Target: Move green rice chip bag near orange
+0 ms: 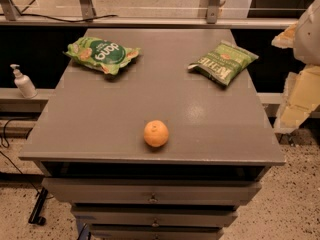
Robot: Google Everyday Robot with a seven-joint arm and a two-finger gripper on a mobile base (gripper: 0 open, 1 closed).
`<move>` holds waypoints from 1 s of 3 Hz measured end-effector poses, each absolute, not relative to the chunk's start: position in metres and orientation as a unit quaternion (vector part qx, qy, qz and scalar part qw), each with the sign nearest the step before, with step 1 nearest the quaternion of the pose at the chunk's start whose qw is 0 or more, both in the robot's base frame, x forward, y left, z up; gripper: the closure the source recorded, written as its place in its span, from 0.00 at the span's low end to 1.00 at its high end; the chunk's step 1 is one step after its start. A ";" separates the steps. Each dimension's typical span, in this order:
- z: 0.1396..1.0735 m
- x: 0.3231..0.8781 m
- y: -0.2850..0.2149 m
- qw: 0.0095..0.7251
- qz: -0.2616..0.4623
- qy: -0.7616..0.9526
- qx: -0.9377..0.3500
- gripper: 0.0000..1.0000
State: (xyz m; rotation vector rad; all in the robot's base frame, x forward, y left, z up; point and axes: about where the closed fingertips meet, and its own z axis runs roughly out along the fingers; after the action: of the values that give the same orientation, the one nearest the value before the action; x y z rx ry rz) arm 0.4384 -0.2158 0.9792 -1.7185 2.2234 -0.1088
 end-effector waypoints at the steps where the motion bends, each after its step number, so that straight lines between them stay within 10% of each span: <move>1: 0.979 0.438 -0.216 0.164 -0.038 0.780 -0.603 0.00; 3: 0.966 0.474 -0.206 0.215 -0.017 0.761 -0.612 0.00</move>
Offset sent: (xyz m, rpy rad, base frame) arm 0.0185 -0.0029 -0.0058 0.0405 -0.0285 0.0328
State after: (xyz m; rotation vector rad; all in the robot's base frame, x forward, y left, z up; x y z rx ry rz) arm 0.4745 -0.2056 0.9664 -1.6969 2.1112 -0.0468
